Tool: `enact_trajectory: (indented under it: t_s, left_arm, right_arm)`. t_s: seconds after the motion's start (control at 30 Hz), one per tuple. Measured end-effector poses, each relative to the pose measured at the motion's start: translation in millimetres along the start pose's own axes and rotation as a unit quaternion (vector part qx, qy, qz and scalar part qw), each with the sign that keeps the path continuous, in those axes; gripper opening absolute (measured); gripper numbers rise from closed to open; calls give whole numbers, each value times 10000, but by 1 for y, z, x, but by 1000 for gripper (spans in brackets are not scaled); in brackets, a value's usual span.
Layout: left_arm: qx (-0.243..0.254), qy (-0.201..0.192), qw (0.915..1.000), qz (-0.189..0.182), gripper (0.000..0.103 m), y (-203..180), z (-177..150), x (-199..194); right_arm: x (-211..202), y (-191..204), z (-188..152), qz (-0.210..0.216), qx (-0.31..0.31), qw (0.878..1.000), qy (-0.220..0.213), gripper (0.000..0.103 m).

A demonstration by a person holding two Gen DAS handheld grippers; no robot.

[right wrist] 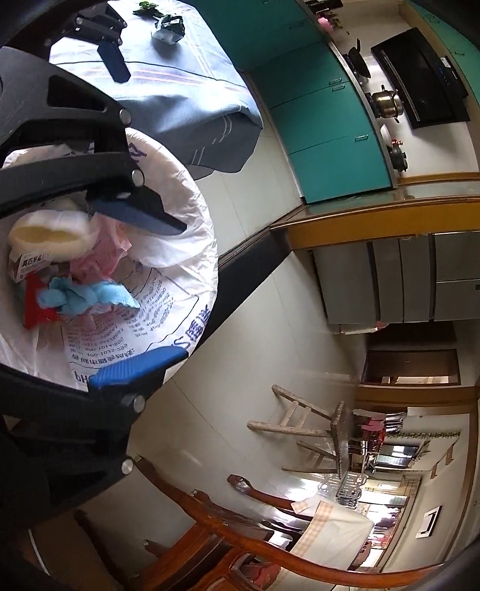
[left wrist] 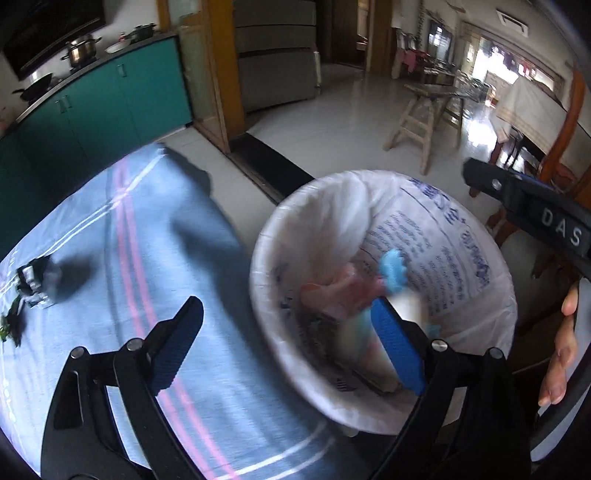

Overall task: Collect trash
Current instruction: 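Carry the cup over the bin and open the left tool while the right tool drops the mesh cloth, then grasp the dark green foil wrapper with the right tool while the left tool approaches the green vegetable stalk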

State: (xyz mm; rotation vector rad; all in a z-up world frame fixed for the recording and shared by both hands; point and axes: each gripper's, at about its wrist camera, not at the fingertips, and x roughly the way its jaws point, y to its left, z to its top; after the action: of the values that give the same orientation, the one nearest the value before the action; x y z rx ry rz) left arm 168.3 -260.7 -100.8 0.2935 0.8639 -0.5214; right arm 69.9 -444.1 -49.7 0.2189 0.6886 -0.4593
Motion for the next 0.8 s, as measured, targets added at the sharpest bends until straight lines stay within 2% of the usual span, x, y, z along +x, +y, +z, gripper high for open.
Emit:
enact_trajectory:
  t_s: [0.1,0.2,0.33,0.4,0.5,0.6,0.7,0.73,0.8]
  left_arm:
    - [-211,-115,9986,471,92,31,-1,-7]
    - [-463,-261,9940,955,92,78,-3,-16]
    - [-758,-207,9855,1502,92,155,-12,-21]
    - [-1038,-126,9767,1875,92,203,-20,-23]
    - [-1564,71,9684,1941,92,270,-31,-22]
    - [-2192,18,9549,2006,92,324,-40,-22]
    - [-2424,31,9532,1810,89,352,-44,-22]
    - [-2399,8,9553,1726,81,357,-44,-22]
    - [-2326,72,9574,1710,75,364,-47,-23]
  right_arm:
    - [2,7,0,59,-40,10000,-1,66]
    - [4,17,0,157,-110,9998,31,67]
    - [8,37,-2,456,-261,9985,128,67]
    - [11,53,-3,732,-368,9964,216,67]
    - [13,81,-4,1046,-535,9927,275,67]
    - [14,119,-3,1654,-721,9830,343,72]
    - [19,167,-1,2237,-1065,9681,374,73]
    - [20,178,0,2353,-1126,9646,394,73]
    - [27,208,3,2687,-1205,9542,526,73]
